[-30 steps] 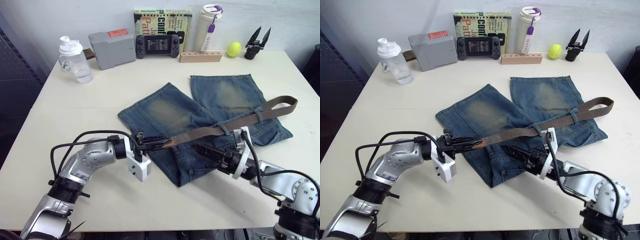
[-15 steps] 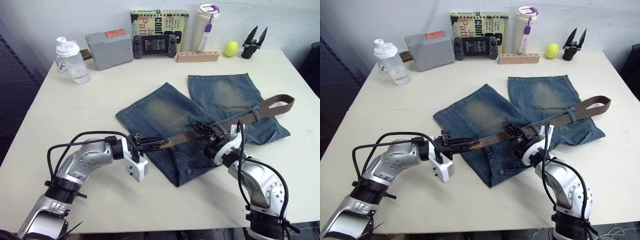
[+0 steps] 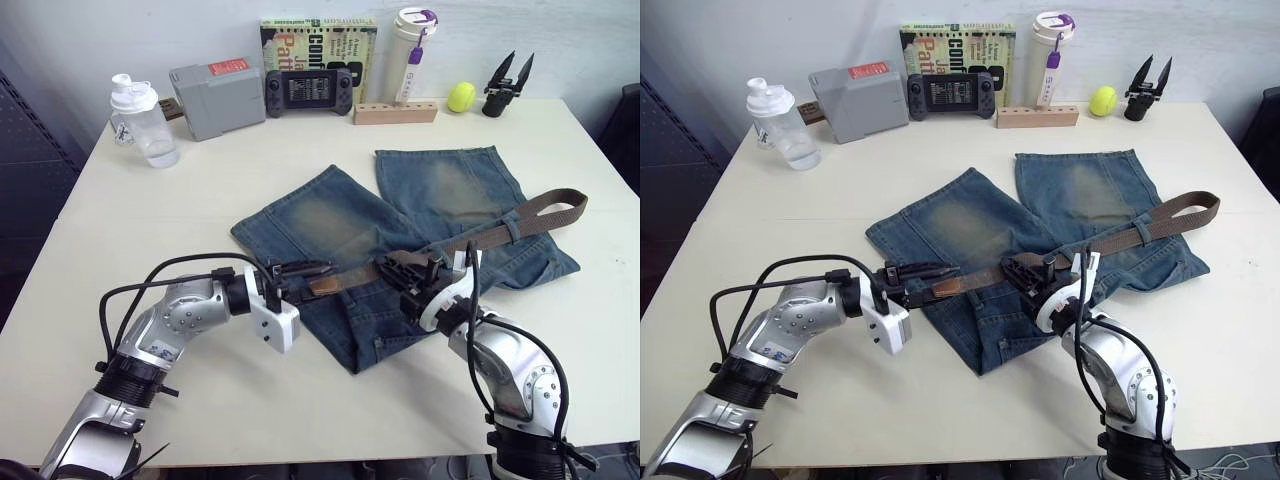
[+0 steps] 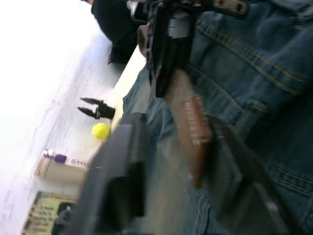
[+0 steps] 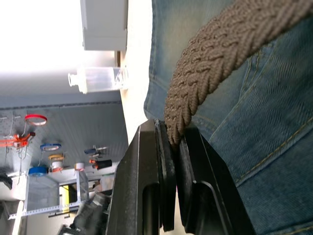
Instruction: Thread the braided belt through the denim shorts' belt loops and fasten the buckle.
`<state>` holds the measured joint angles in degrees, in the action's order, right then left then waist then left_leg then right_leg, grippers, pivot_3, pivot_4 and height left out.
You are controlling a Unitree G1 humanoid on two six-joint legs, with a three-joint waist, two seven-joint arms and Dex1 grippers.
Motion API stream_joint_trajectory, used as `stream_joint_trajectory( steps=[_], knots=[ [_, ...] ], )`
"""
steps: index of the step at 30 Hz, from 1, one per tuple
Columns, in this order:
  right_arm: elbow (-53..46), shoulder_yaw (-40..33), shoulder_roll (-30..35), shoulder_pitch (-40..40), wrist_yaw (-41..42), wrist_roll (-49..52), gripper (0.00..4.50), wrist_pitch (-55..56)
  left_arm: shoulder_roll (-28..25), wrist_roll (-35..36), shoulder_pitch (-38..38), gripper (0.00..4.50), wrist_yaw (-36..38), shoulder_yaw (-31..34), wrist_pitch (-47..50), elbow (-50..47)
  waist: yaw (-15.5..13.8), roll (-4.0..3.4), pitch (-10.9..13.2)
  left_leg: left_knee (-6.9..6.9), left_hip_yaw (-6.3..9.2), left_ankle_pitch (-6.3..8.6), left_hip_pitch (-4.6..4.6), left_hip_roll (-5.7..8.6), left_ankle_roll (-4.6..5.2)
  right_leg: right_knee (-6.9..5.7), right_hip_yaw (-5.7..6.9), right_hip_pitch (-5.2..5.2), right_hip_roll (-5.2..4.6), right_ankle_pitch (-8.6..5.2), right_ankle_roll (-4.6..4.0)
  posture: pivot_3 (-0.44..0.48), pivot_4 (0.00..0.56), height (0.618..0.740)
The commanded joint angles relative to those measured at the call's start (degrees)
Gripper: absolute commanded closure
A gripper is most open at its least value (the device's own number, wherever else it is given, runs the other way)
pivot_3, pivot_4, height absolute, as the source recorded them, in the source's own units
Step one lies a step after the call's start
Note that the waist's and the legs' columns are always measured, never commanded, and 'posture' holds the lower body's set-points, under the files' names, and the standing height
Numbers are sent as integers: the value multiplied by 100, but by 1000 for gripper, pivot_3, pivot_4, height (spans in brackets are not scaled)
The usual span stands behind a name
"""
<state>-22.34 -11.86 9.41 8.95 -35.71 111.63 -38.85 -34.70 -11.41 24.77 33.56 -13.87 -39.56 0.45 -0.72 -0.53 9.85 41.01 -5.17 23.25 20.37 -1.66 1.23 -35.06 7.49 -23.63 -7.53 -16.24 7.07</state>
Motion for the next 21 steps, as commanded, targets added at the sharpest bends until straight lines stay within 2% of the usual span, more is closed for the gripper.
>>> stream_joint_trajectory(
  steps=[1,6,9,11,14,21],
  knots=[
    [-45,-368,210,175,213,137,4500,271,-46,1142,-379,655,408,142,1024,-678,22,-1,0,0,0,0,0,0,0,-1,-2,0,-1,0,0,0,150,731],
    [274,-747,700,300,556,137,4500,261,-289,2507,-1088,655,799,658,2919,-1339,67,-2,0,0,4,0,1,-6,0,-1,-6,-2,-1,0,-1,0,150,731],
    [416,-739,1011,274,729,133,4500,190,-495,3471,-1517,655,1117,903,4012,-1782,86,-5,3,-4,9,0,-3,-7,1,-1,-15,-3,-1,-1,-1,0,150,731],
    [489,-688,1149,251,849,61,4500,132,-540,3820,-1657,655,1222,1023,4470,-1970,72,-8,4,-6,16,1,-3,-6,1,0,-15,-5,-2,-1,-2,0,150,731],
    [609,-579,1266,237,1025,-106,4500,30,-597,4094,-1800,655,1415,1133,4918,-2156,68,-8,4,-3,19,1,0,-4,1,1,-16,-3,-4,-1,-2,0,150,731],
    [642,-237,1096,302,1204,-486,4500,52,-561,3987,-1925,655,1463,1233,5254,-2245,75,-10,5,-5,4,1,-2,-3,1,1,-20,-5,2,-1,-2,0,150,731]
  ],
)
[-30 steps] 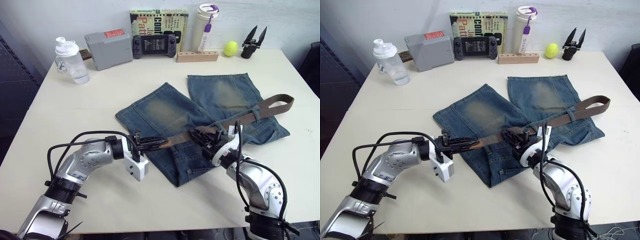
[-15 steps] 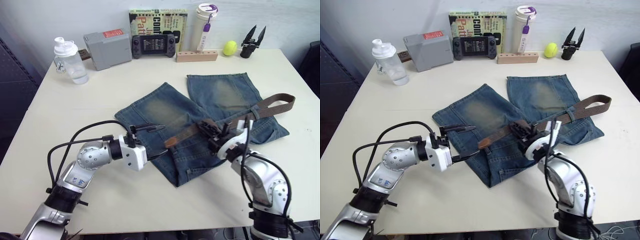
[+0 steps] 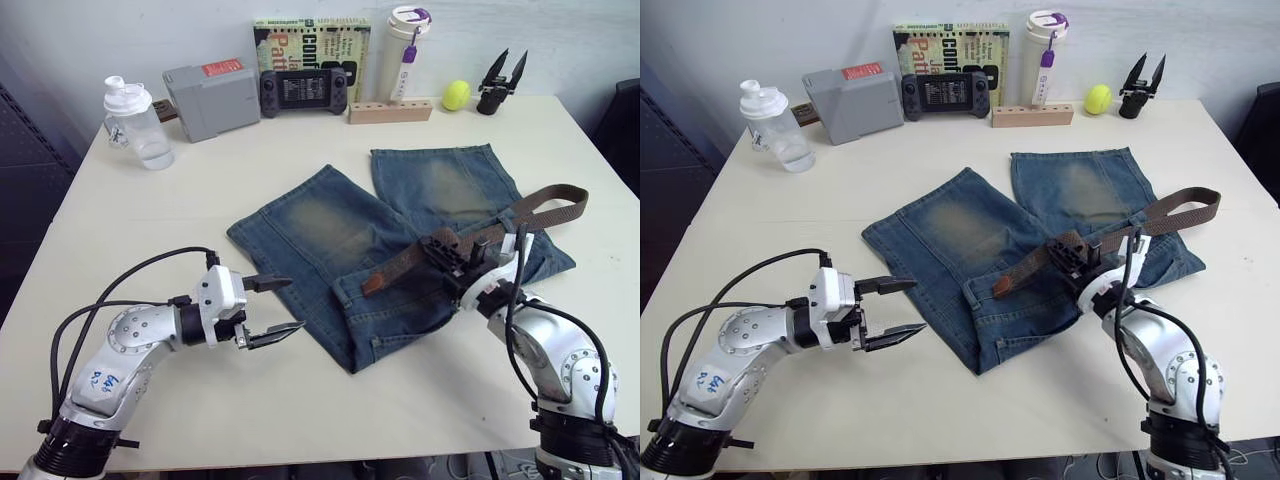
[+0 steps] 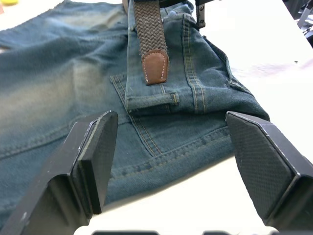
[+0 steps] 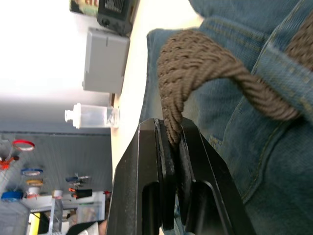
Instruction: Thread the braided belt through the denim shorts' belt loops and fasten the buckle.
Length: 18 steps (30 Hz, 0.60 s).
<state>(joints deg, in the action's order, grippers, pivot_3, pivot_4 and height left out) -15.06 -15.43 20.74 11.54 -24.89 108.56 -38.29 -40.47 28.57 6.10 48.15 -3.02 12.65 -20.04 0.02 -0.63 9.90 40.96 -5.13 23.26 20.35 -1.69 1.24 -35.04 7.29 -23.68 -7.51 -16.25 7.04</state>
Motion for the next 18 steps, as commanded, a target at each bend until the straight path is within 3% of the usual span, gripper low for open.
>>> stream_joint_trajectory(
  steps=[1,10,18],
  knots=[
    [-117,184,-67,52,132,-234,4500,-13,29,-33,-58,655,-6,159,44,-197,-1,0,0,0,-1,0,0,0,0,1,0,0,0,0,0,0,150,731],
    [-416,540,-11,306,259,-950,4500,-115,177,-190,-31,655,-83,205,94,-253,1,-2,1,0,-6,0,1,1,-1,1,1,-1,1,0,0,0,150,731],
    [-654,745,422,600,418,-1552,4500,-444,205,-299,-45,655,-120,198,81,-301,4,-3,2,-1,-8,0,2,1,-1,2,1,-2,0,0,0,0,150,731]
  ],
)
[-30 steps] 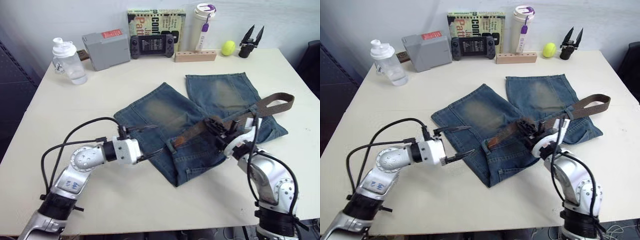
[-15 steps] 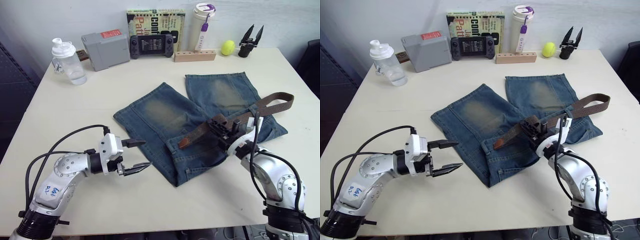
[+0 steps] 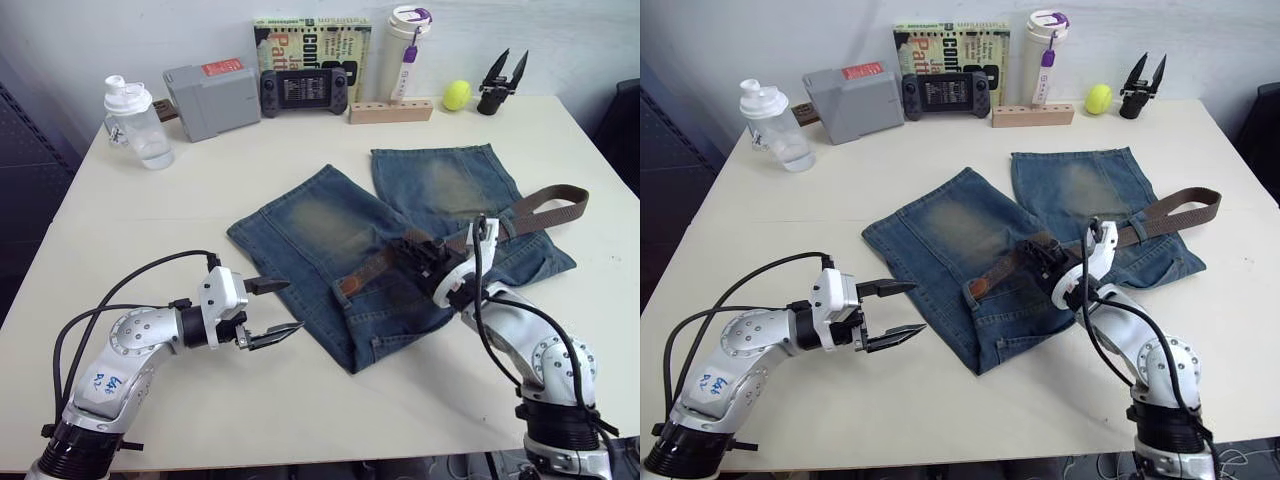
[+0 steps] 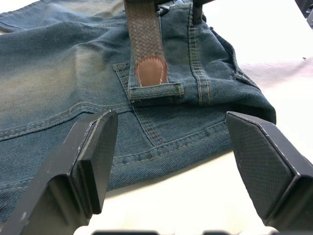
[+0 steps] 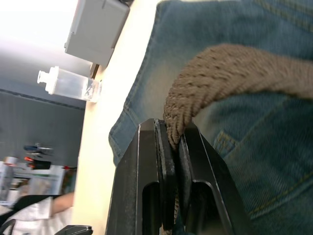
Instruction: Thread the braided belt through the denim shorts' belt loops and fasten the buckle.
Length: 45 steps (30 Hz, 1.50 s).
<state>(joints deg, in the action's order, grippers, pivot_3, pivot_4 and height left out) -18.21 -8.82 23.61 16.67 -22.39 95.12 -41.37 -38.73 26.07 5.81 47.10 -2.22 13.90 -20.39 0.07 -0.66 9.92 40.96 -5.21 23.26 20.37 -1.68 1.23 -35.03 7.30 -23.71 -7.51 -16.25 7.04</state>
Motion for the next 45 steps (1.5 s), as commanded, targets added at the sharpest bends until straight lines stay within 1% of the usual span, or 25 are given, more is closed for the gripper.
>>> stream_joint_trajectory(
  steps=[1,9,12,14,18,23,26,28,33,39,43,45],
  knots=[
    [-374,181,155,79,184,-340,4500,-197,40,-69,-11,655,-19,110,-58,-264,-1,0,0,0,-1,0,0,0,0,0,1,0,0,0,0,0,150,731],
    [-494,538,63,-87,444,-1128,4500,-368,114,-169,58,655,-54,127,-62,-253,-6,0,0,0,-5,0,2,1,0,1,1,-1,0,0,-1,0,150,731],
    [-521,761,-131,-189,526,-1436,4500,-414,156,-273,118,655,-91,104,-129,-194,-2,0,0,-1,-5,0,1,1,0,1,2,-1,2,0,-1,0,150,731],
    [-424,902,-308,-325,545,-1564,4500,-467,185,-475,193,655,-68,14,-331,-64,-1,0,0,-2,-5,0,2,2,-1,2,2,-1,4,0,-1,0,150,731],
    [-181,985,-553,-497,589,-1702,4500,-606,160,-1260,322,655,138,-350,-1214,396,-4,0,0,-1,-9,0,2,18,-1,3,3,0,5,0,-1,0,150,731],
    [28,892,-809,-527,518,-1539,4500,-777,86,-2220,548,655,291,-738,-2730,1115,2,1,-1,-2,-9,1,0,17,-3,2,5,0,14,-3,-5,0,150,731],
    [101,843,-954,-505,489,-1499,4500,-841,72,-2972,671,655,-11,-881,-4002,1820,10,1,-5,-4,-11,2,-4,15,-4,0,5,0,15,-5,-9,0,150,731],
    [119,816,-1025,-494,477,-1498,4500,-880,201,-3243,816,655,-341,-839,-4605,2138,16,4,-6,-7,-13,2,-6,12,-5,-1,6,0,16,-7,-13,0,150,731],
    [72,805,-1221,-506,397,-1495,4500,-931,487,-3548,1095,655,-904,-805,-5412,2657,17,15,-13,-5,-10,2,-6,1,-5,-4,10,1,9,-7,-14,0,150,731],
    [10,783,-1346,-525,362,-1531,4500,-981,622,-3544,1139,655,-1145,-825,-5652,2837,28,15,-13,-8,-10,2,-8,-3,-5,-6,19,0,7,-8,-14,0,150,731],
    [-8,766,-1390,-508,358,-1559,4500,-1012,647,-3263,1161,655,-1092,-777,-5400,2756,28,15,-13,-8,-9,2,-8,-7,-5,-7,19,1,6,-8,-14,0,150,731],
    [-11,770,-1404,-501,368,-1581,4500,-1012,601,-3360,1211,655,-1116,-773,-5466,2806,28,15,-13,-8,-8,2,-8,-7,-5,-7,19,1,6,-8,-14,0,150,731]
  ],
)
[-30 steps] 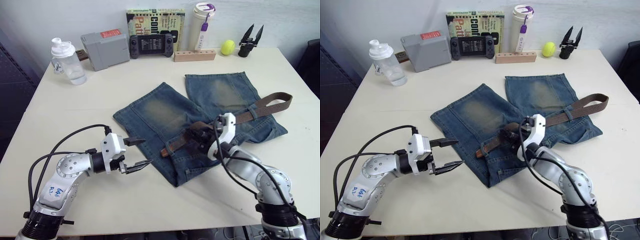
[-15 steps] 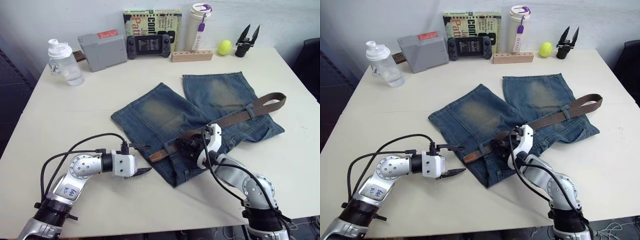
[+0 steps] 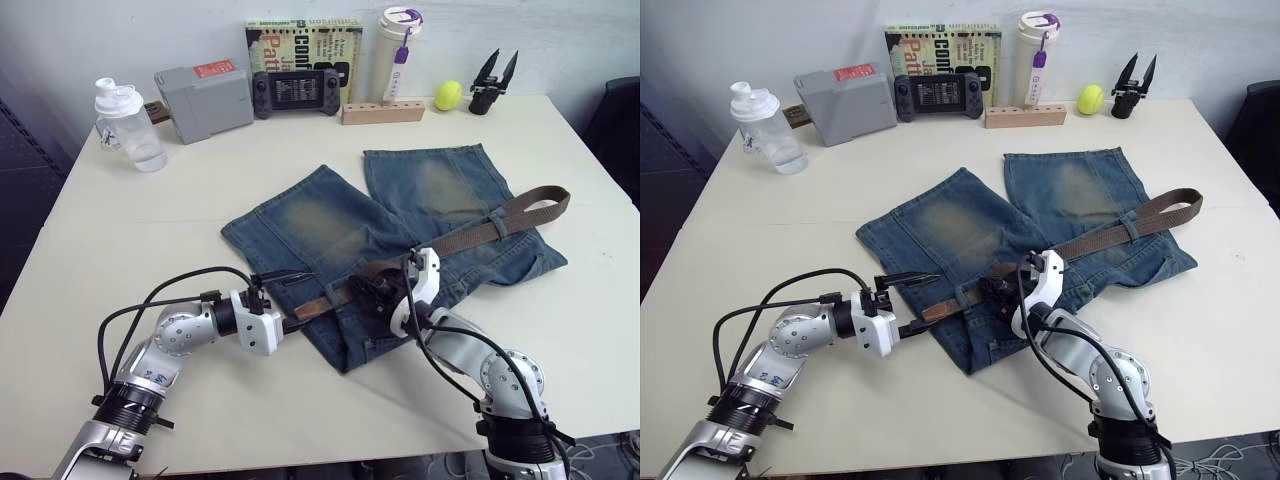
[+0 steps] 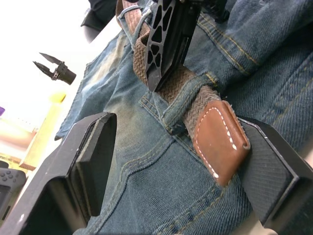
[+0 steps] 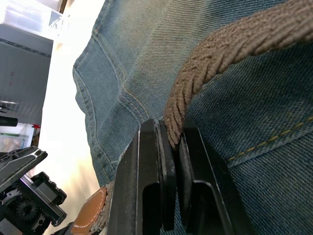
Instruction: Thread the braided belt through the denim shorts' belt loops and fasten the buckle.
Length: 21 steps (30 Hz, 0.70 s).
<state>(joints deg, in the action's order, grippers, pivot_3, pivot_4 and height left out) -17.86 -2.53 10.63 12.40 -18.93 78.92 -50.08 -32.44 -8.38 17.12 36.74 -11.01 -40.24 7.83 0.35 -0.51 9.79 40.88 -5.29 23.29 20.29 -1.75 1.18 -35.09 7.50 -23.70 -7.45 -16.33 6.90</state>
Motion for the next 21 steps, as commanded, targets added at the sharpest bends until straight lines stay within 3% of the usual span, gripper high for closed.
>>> stream_joint_trajectory(
  steps=[1,5,13,20,21],
  knots=[
    [-48,142,-116,-72,26,31,4500,-137,-57,62,86,655,-48,80,-71,18,0,0,0,0,0,0,0,0,0,0,0,0,0,0,0,0,150,731],
    [-50,133,-143,-62,25,19,4500,-132,-127,24,66,655,44,-9,-151,87,7,0,0,0,0,0,0,2,0,0,1,0,1,0,0,0,150,731],
    [-90,100,-167,-81,25,21,4500,-130,-159,-41,80,4349,108,-141,-207,94,7,0,0,0,0,0,0,1,0,0,1,0,0,0,-1,0,150,731],
    [-189,36,-181,-107,-126,130,4500,-110,-251,-289,96,4478,5,-110,-342,118,4,0,0,0,0,0,0,2,0,0,1,0,0,0,-1,0,150,731],
    [-214,-3,-172,-107,-193,125,3850,-88,-270,-295,92,4500,-6,-93,-369,134,4,0,0,-1,0,0,0,2,0,0,2,0,0,0,-1,0,150,731]
  ],
)
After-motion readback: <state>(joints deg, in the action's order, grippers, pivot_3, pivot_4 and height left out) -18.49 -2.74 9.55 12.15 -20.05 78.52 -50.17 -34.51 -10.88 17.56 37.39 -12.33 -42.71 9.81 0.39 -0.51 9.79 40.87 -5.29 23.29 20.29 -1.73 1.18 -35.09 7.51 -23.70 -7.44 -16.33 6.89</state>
